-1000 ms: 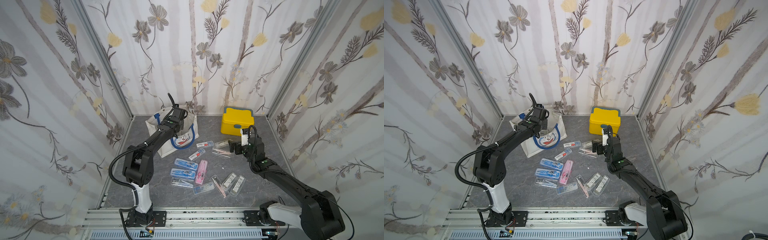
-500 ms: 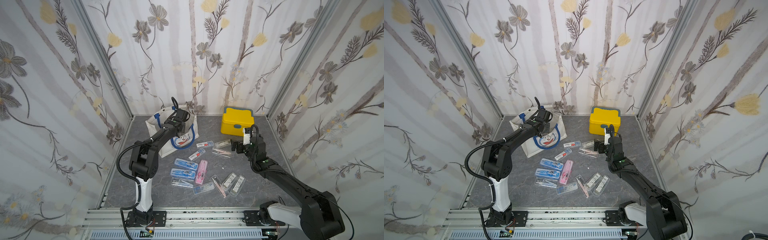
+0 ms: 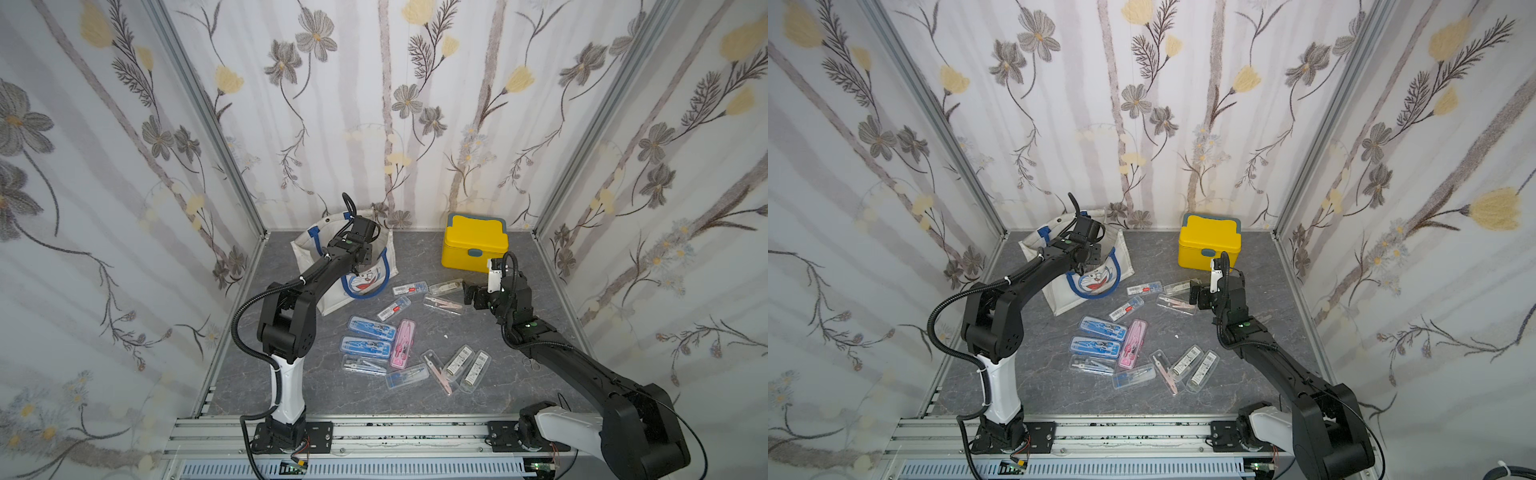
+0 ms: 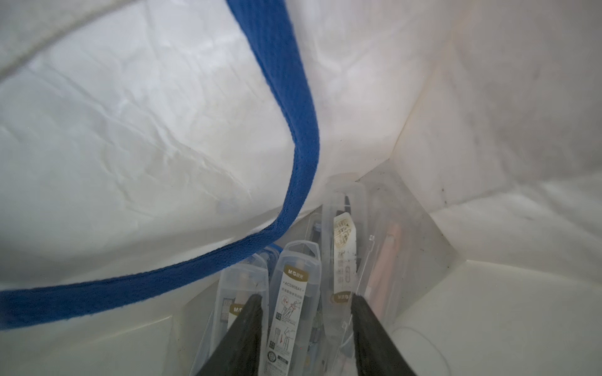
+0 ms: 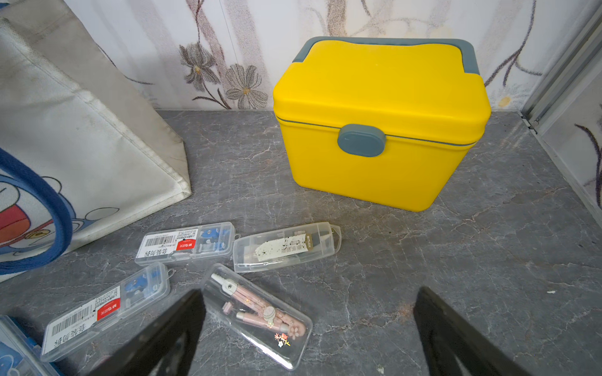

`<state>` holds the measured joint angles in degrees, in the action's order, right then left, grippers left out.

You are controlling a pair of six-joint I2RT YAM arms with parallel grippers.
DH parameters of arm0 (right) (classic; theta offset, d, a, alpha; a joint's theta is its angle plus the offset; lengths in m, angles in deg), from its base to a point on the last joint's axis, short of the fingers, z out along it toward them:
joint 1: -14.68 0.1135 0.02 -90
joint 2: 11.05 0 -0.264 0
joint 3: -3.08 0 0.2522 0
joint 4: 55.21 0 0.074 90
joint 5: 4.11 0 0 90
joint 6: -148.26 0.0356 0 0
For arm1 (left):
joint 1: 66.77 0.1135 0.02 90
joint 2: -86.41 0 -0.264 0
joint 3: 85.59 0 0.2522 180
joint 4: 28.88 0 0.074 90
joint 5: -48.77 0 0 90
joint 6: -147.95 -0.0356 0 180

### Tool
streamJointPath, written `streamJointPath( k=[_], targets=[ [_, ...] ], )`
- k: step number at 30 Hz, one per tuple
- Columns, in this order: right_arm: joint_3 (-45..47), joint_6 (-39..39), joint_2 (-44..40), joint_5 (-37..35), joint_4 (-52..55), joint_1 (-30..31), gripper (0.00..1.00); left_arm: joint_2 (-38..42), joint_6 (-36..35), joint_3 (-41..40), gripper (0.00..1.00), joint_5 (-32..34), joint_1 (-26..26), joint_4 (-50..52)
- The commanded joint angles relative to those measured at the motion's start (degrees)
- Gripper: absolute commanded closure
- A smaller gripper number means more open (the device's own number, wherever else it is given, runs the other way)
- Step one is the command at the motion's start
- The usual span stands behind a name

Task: Put the compass set into the canvas bag
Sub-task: Place the compass set in the canvas bag, then pick up the compass set at the center of the board.

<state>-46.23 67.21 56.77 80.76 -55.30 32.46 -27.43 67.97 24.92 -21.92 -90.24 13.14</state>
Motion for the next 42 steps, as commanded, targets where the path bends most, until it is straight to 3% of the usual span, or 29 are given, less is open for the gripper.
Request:
streamJointPath(
  k=[1,8,13,21,30,34,42],
  targets=[
    [0.0,0.5,-0.1,-0.8,-1.4,-0.2,0.00,1.9,1.1,0.7,0.50,1.4,-0.5,0.1],
    [0.3,0.5,0.4,-1.0,-1.4,-0.5,0.00,6.1,0.9,0.7,0.36,3.6,-3.5,-0.6],
    [0.7,0.7,1.1,-1.3,-1.4,-0.9,0.00,9.7,1.8,-1.3,0.01,4.3,-6.4,-3.0],
    [-1.8,3.7,6.0,4.9,1.5,-3.9,0.01,18.9,2.7,-8.8,0.00,1.9,-11.5,-11.8],
    [-2.7,4.1,10.2,5.5,2.8,-4.7,0.01,29.1,5.3,-24.4,0.00,-15.1,-17.3,-30.5],
    [-3.4,3.0,10.8,6.7,4.2,-4.7,0.00,29.0,6.7,-26.3,0.00,-19.0,-19.3,-33.6],
    [-5.7,1.1,12.5,3.8,9.4,-4.8,0.01,23.5,8.0,-26.0,0.00,-17.9,-22.5,-36.1]
  ],
)
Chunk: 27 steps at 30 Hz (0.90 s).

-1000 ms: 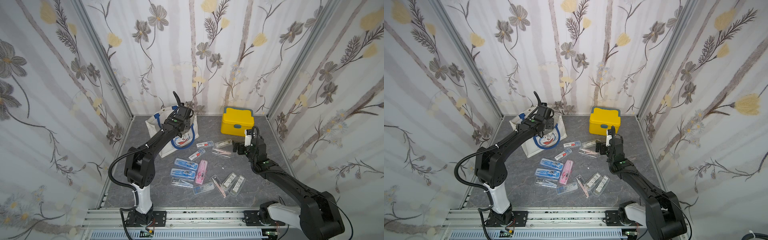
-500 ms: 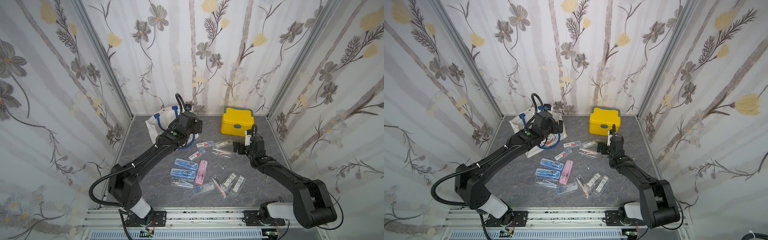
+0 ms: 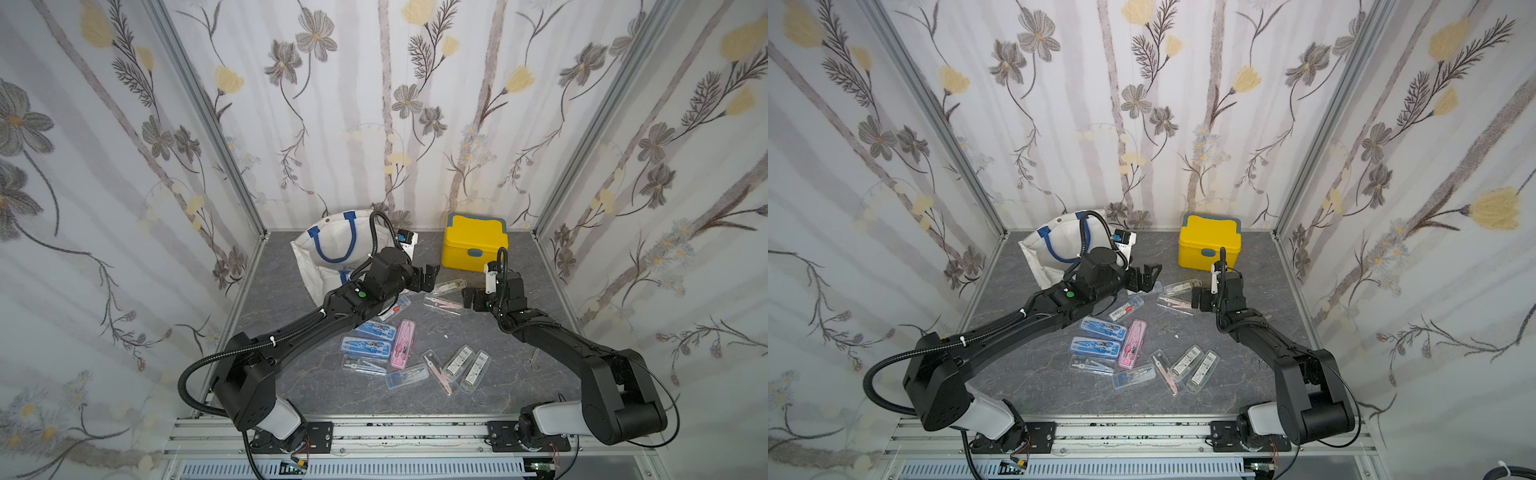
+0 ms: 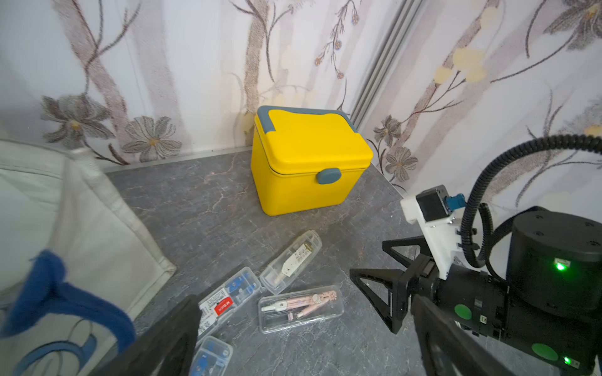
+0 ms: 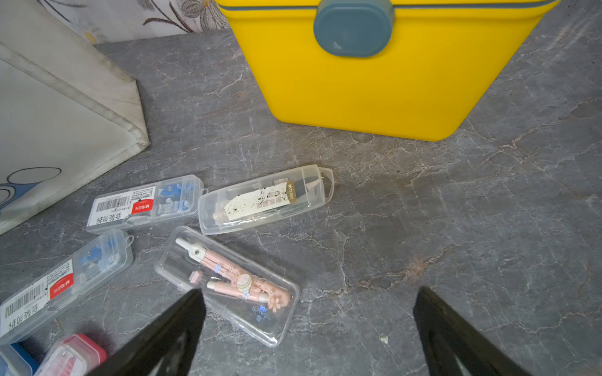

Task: Put the compass set into the canvas bag
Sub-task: Pick up the compass set at the center of the board.

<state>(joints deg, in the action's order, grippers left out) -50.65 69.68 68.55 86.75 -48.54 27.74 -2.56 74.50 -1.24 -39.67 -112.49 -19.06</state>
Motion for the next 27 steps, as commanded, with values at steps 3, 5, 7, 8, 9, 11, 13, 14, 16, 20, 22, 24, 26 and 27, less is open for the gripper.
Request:
streamJointPath(
  k=[3,5,7,8,9,11,13,14,16,20,22,24,26,27],
  targets=[
    [-2.7,-2.0,2.4,-3.2,6.1,-0.2,0.00,-4.2,2.5,1.4,0.00,-1.1,-0.4,-5.0],
    [-5.1,-2.1,3.4,-3.4,7.3,-0.4,0.01,-6.1,2.8,2.4,0.00,-1.7,-0.6,-5.3],
    [-5.9,-2.0,4.6,-3.4,7.8,-0.5,0.03,-7.9,2.8,3.2,0.00,-2.4,-0.7,-5.2],
    [-6.6,-2.0,5.4,-2.8,8.1,-0.5,0.06,-8.8,2.9,4.0,0.00,-2.6,-0.7,-5.0],
    [-7.6,-1.9,6.4,-2.0,8.8,-0.5,0.09,-9.5,3.0,5.4,0.00,-2.8,-0.8,-4.9],
    [-9.8,-2.0,8.5,0.1,10.5,-0.4,0.13,-10.6,3.0,6.0,0.00,-3.4,-0.8,-4.8],
    [-11.5,-4.2,10.6,4.0,11.3,-0.1,0.16,-11.3,3.0,6.2,0.00,-3.5,-0.8,-4.5],
    [-12.1,-5.9,11.4,5.0,11.5,0.4,0.16,-11.5,3.0,6.2,0.00,-3.3,-0.8,-4.5],
    [-13.0,-8.8,13.7,5.3,11.9,2.0,0.16,-11.6,3.0,5.9,0.00,-2.8,-0.9,-4.5],
    [-16.2,-14.6,17.4,6.1,15.1,4.5,0.16,-11.6,2.7,5.7,0.00,-2.3,-0.8,-4.6],
    [-17.1,-17.1,18.8,7.2,16.3,5.3,0.16,-11.5,2.6,5.7,0.00,-2.2,-0.8,-4.6],
    [-17.6,-18.8,20.1,7.7,16.9,5.7,0.16,-11.2,2.4,5.7,0.00,-2.1,-0.8,-4.5],
    [-17.5,-20.0,20.7,8.4,17.0,5.8,0.16,-11.1,2.4,5.5,0.00,-1.8,-0.9,-4.4],
    [-17.4,-20.8,21.0,8.6,17.1,5.9,0.16,-11.1,2.3,5.4,0.00,-1.7,-0.8,-4.4]
  ],
)
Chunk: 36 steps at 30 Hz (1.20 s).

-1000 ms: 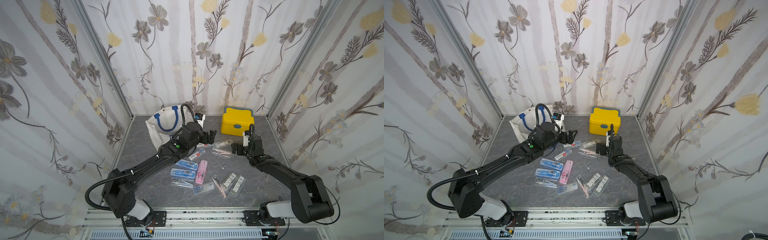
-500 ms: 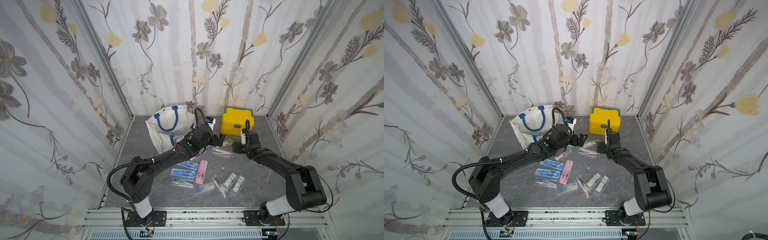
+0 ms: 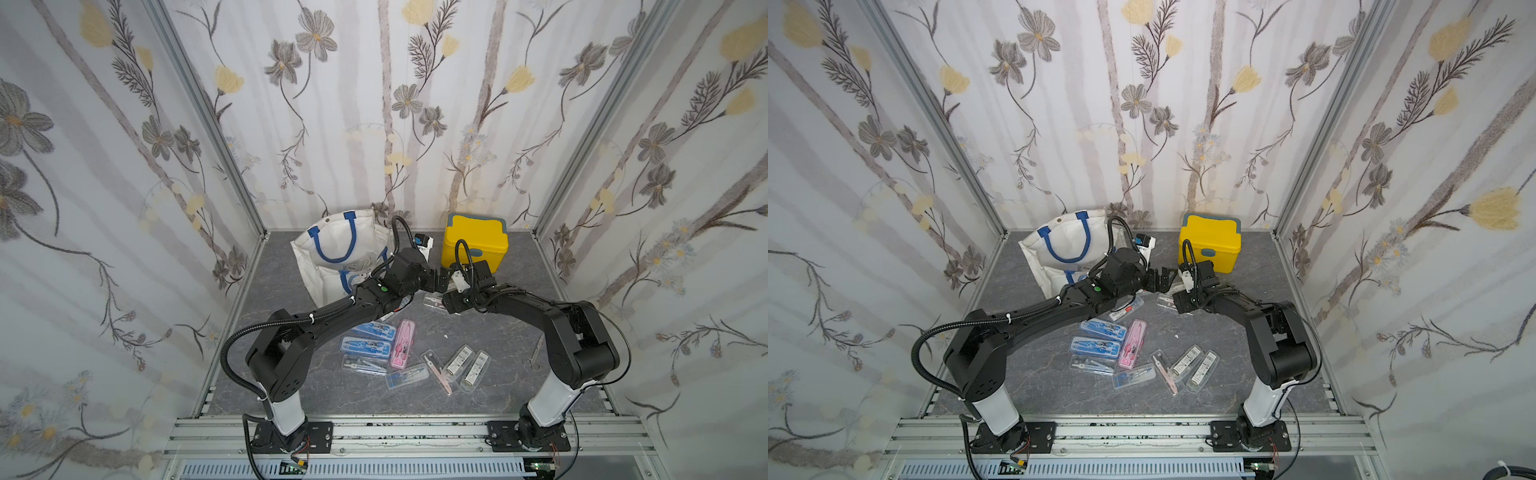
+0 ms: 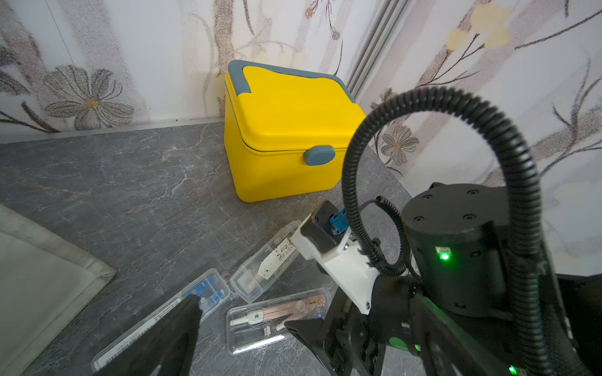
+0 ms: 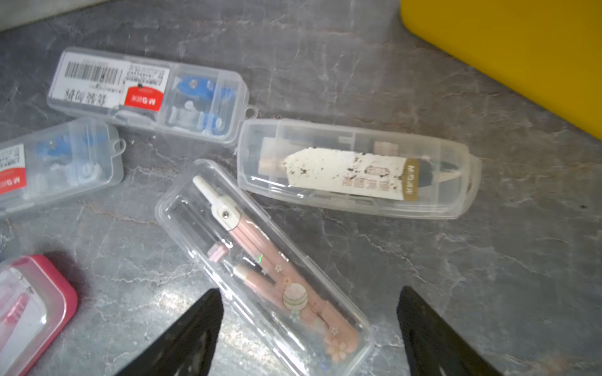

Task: Put the compass set into the canvas bag
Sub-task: Pick up the compass set at the center of the board.

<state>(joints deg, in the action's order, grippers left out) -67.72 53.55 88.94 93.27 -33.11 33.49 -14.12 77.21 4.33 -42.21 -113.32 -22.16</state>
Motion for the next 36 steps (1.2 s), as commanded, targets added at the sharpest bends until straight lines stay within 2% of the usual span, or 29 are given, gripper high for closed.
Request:
streamJointPath(
  k=[1,14,18,23,31,36],
  targets=[
    [-0.4,-5.2,1.1,1.9,1.7,0.3,0.16,0.5,-0.4,-0.2,0.00,1.0,0.0,-1.2],
    [-0.2,-10.1,5.5,-6.0,2.7,4.9,0.19,0.4,-0.8,0.5,0.00,1.7,0.0,-0.6],
    [0.2,-10.1,5.7,-6.1,3.4,6.1,0.25,0.4,-1.2,0.7,0.00,2.3,0.1,0.0],
    [0.9,-9.6,5.1,-2.8,3.8,6.1,0.36,0.4,-1.9,0.7,0.00,2.9,0.1,0.5],
    [1.7,-9.1,3.1,0.8,3.3,6.1,0.59,0.8,-0.8,0.7,0.00,6.0,0.4,1.3],
    [2.8,-8.3,0.3,1.9,0.9,6.0,0.60,1.2,1.8,0.7,0.00,7.0,1.5,2.5]
  ],
)
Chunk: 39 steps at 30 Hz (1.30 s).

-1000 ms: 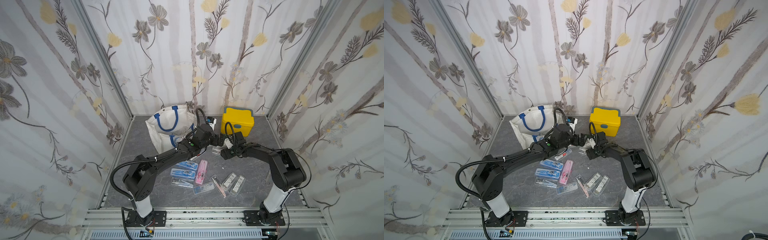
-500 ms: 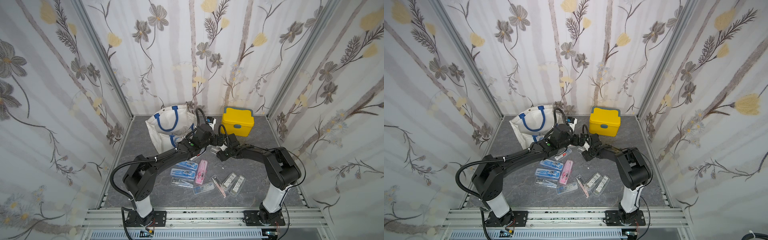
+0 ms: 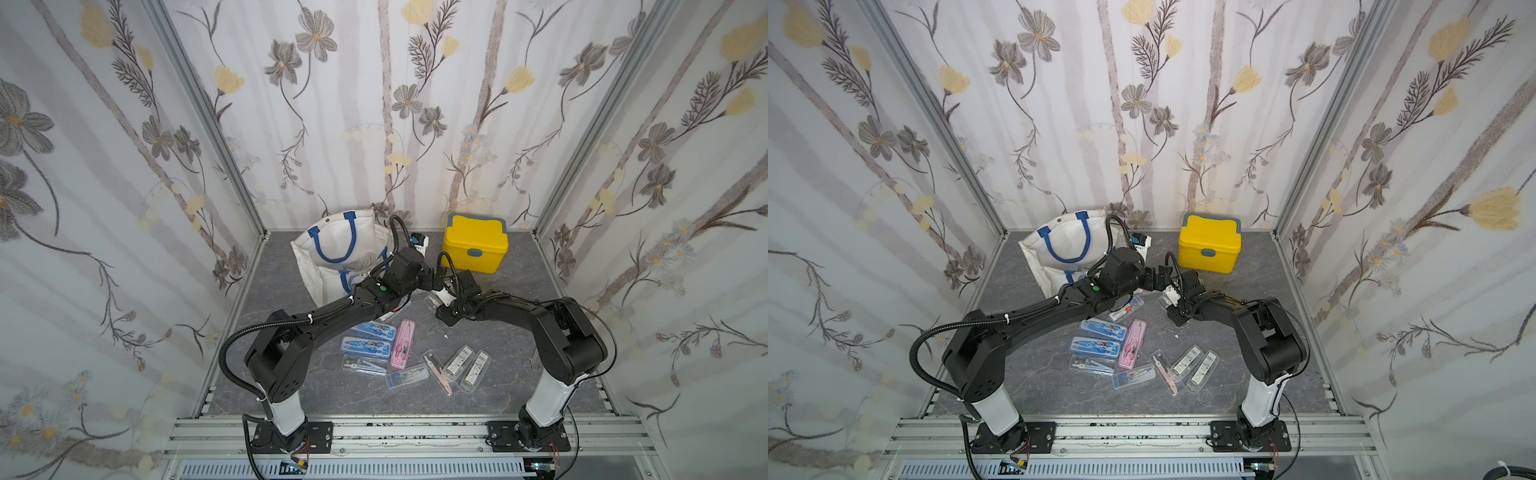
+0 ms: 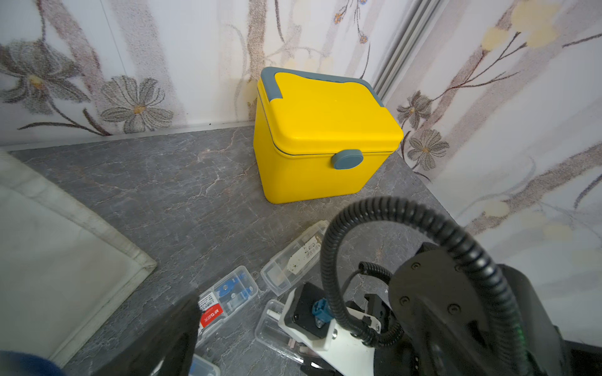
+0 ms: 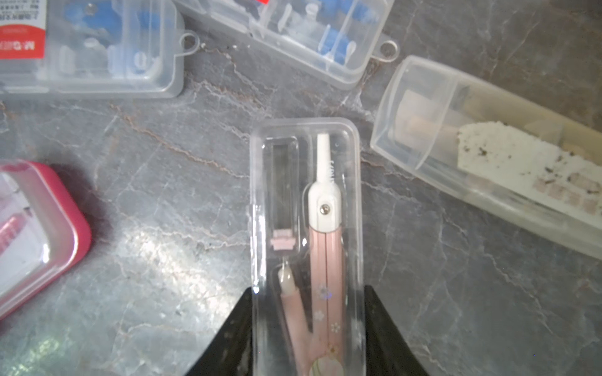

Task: Put the compass set into the canvas bag
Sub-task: Pick up the compass set at the center of the board.

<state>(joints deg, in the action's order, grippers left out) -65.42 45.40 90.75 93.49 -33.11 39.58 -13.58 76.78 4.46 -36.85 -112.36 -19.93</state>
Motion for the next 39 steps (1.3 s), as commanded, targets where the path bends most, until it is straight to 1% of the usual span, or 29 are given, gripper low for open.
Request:
streamJointPath(
  k=[1,3,4,5,11,15,19,22,26,30,32,33,39],
  targets=[
    [0.8,0.1,-2.3,1.8,0.2,-0.1,0.60,0.8,3.2,0.7,0.00,1.7,0.8,0.7],
    [1.2,0.4,-3.9,2.1,-0.8,0.0,0.60,1.2,4.9,0.7,0.00,1.5,1.5,1.4],
    [1.5,0.7,-4.8,2.1,-1.6,-0.1,0.63,1.3,5.7,0.7,0.00,1.3,1.9,1.5],
    [1.7,0.9,-5.6,2.3,-2.1,-0.1,0.63,1.6,6.3,0.6,0.00,1.0,2.1,1.5],
    [4.0,3.2,-13.0,4.6,-7.3,-0.9,0.63,2.8,9.9,-0.3,0.00,-2.5,3.8,0.3],
    [6.4,5.1,-18.7,5.4,-11.7,-1.4,0.64,3.8,12.1,-1.6,0.00,-6.0,4.7,-2.9],
    [8.4,9.1,-23.9,6.1,-16.4,-2.5,0.64,4.0,14.1,-1.8,0.00,-10.2,5.0,-6.6],
    [9.2,11.5,-26.8,7.2,-18.7,-3.0,0.64,3.1,15.7,-1.6,0.00,-12.8,5.0,-8.4],
    [10.3,13.1,-29.8,7.7,-21.2,-3.2,0.64,1.7,17.3,-0.9,0.00,-14.5,5.1,-9.8],
    [10.7,14.1,-31.4,8.4,-21.8,-3.2,0.63,-0.3,20.8,-1.1,0.00,-20.6,5.3,-15.5],
    [10.9,14.5,-31.8,8.4,-22.2,-3.3,0.64,-1.4,22.8,-0.9,0.03,-23.8,5.3,-18.5],
    [10.9,14.5,-31.9,8.5,-22.3,-3.2,0.63,-2.1,24.0,-1.0,0.06,-25.1,5.4,-20.1],
    [10.9,14.9,-31.8,8.3,-22.9,-3.3,0.63,-4.8,29.1,-1.7,0.29,-29.7,5.3,-27.1]
  ],
)
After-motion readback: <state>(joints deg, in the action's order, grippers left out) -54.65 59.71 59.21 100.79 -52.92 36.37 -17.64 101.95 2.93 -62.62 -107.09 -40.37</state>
